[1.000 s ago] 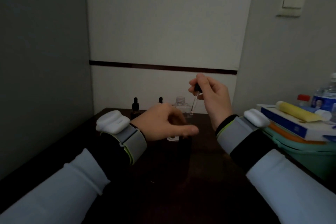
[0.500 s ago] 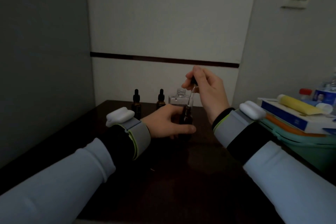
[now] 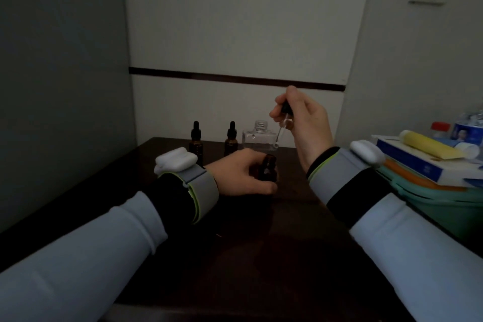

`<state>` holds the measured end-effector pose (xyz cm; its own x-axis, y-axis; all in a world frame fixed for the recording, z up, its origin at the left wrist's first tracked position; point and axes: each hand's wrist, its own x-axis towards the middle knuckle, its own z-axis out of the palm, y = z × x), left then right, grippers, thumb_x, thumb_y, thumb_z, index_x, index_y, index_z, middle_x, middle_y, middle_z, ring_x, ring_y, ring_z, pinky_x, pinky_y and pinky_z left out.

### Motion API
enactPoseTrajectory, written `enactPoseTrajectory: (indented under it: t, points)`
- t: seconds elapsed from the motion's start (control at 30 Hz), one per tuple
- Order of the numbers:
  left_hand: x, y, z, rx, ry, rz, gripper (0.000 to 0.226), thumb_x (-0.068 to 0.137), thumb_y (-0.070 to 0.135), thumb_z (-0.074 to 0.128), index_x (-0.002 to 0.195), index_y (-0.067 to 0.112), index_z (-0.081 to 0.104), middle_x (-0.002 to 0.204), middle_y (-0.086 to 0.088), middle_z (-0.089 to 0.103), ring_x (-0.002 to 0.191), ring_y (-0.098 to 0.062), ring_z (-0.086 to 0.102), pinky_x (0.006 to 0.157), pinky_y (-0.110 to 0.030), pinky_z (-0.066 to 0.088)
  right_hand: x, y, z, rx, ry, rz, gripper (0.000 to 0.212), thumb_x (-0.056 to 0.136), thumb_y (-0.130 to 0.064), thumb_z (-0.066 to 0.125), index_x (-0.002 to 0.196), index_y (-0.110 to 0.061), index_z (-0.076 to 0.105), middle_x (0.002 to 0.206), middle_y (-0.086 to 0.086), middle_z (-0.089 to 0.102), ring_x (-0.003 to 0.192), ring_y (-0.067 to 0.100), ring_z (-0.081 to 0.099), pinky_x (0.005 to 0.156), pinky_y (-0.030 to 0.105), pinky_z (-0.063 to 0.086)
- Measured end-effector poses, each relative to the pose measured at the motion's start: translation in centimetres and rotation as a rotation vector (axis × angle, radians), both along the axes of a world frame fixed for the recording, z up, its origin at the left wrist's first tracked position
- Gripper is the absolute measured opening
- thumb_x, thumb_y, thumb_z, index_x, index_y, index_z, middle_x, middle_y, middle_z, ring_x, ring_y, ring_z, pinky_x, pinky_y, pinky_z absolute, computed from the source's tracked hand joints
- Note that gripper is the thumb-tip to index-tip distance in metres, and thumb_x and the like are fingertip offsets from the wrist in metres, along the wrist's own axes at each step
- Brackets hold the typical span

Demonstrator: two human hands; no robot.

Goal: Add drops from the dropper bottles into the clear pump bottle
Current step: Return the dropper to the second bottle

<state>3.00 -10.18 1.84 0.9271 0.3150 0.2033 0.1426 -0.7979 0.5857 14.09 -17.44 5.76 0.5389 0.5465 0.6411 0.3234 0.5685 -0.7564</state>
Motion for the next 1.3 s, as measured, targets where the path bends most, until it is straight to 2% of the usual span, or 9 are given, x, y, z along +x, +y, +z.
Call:
enactPoseTrajectory:
  t: [0.1,0.23,0.33,0.43,0.6,0.83,1.0,1.3]
  points:
    - [-0.03,0.12,-0.04,0.006,-0.002,-0.001,0.021,0.084,0.025,0.069,0.104,0.018,0.065,0.098,0.007,0.066,0.093,-0.007,0.062,0.083,-0.019,0.047,-0.04,-0.03,-0.18,-0.019,-0.036,-0.012,0.031,0.099,-0.024,0.044,0.073,-0.016,0.059,0.056,-0.006,0.061,0.057,0.008,0.053,0.06,0.022,0.041]
    - [0.08,0.19,-0.25,0.012,0.013,0.0,0.021,0.083,0.027,0.07,0.102,0.019,0.066,0.098,0.005,0.067,0.094,-0.011,0.063,0.089,-0.03,0.051,-0.3,-0.02,-0.33,-0.02,-0.052,0.001,0.031,0.099,-0.023,0.044,0.073,-0.015,0.058,0.06,-0.002,0.059,0.056,0.005,0.053,0.056,0.015,0.043]
    - [0.11,0.13,-0.28,0.014,0.014,-0.014,0.02,0.083,0.027,0.07,0.101,0.02,0.065,0.097,0.006,0.067,0.095,-0.012,0.063,0.089,-0.031,0.051,-0.46,-0.1,-0.39,-0.021,-0.07,0.009,0.03,0.099,-0.022,0.044,0.074,-0.014,0.058,0.062,-0.001,0.059,0.056,0.003,0.054,0.056,0.013,0.044]
    - [0.1,0.04,-0.19,0.018,0.015,-0.025,0.02,0.083,0.027,0.069,0.102,0.02,0.065,0.096,0.009,0.065,0.095,-0.01,0.063,0.088,-0.028,0.05,-0.51,-0.11,-0.37,-0.021,-0.079,0.011,0.03,0.099,-0.021,0.043,0.074,-0.014,0.058,0.062,-0.001,0.059,0.056,0.003,0.053,0.057,0.014,0.044]
    - [0.08,0.05,-0.12,0.025,0.024,-0.029,0.027,0.084,0.027,0.069,0.109,0.016,0.066,0.104,0.003,0.067,0.098,-0.011,0.062,0.085,-0.023,0.049,-0.61,-0.08,-0.23,-0.012,-0.096,0.015,0.03,0.099,-0.022,0.043,0.074,-0.015,0.059,0.061,-0.003,0.06,0.058,0.005,0.054,0.058,0.016,0.044]
    - [0.09,0.08,-0.17,0.027,0.021,-0.03,0.028,0.083,0.028,0.07,0.108,0.016,0.066,0.104,0.003,0.067,0.098,-0.011,0.063,0.09,-0.031,0.051,-0.71,-0.16,-0.24,-0.026,-0.131,0.006,0.031,0.099,-0.021,0.044,0.072,-0.015,0.059,0.061,-0.003,0.06,0.061,0.008,0.055,0.065,0.026,0.043]
    - [0.15,0.23,-0.24,0.015,0.024,-0.031,0.029,0.082,0.03,0.07,0.107,0.017,0.066,0.103,0.003,0.068,0.098,-0.011,0.063,0.092,-0.035,0.051,-0.86,-0.26,-0.28,-0.027,-0.157,0.034,0.032,0.099,-0.017,0.042,0.072,-0.013,0.058,0.063,0.0,0.059,0.058,0.003,0.056,0.06,0.015,0.046]
    - [0.15,0.26,-0.32,0.017,0.005,-0.029,0.026,0.082,0.029,0.071,0.104,0.018,0.067,0.101,0.004,0.069,0.095,-0.012,0.064,0.091,-0.038,0.051,-0.97,-0.16,-0.35,-0.003,-0.149,0.033,0.03,0.098,-0.014,0.046,0.071,-0.012,0.06,0.058,-0.004,0.06,0.057,0.003,0.058,0.061,0.014,0.047]
